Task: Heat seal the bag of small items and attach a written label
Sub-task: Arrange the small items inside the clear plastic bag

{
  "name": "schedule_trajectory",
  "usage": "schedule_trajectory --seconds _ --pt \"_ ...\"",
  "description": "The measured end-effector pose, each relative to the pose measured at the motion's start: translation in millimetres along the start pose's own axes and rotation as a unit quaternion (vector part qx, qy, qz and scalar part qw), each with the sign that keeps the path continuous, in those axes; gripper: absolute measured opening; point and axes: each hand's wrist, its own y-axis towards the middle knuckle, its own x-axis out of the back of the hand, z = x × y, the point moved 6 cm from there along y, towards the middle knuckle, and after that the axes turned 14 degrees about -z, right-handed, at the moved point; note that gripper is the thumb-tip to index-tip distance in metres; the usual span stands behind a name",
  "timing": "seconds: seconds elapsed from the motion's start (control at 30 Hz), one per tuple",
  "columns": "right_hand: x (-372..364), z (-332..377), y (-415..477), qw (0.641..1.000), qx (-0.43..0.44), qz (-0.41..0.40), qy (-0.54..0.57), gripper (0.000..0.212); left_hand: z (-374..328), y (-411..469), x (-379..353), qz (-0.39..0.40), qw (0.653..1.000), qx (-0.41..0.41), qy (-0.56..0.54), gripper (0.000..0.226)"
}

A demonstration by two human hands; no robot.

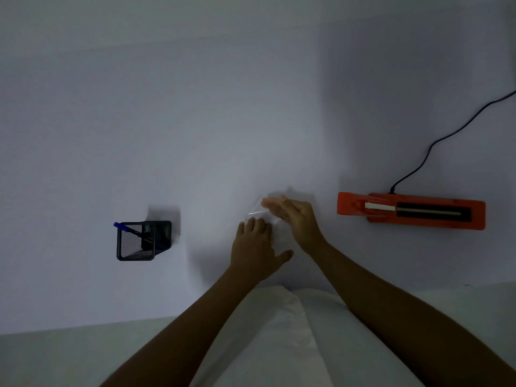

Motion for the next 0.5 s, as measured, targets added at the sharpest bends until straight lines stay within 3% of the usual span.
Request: schedule_trajectory --seconds 0.27,0.5 --pt "7 -33 -3 1.000 -0.025 -0.017 -0.007 0.033 -1 6 4 0.000 1.000 -0.019 0.013 0.081" --pt "23 -13 28 0.999 -0.009 -0.040 0.008 0.040 0 7 7 -0.004 0.999 -0.025 0.019 0.079"
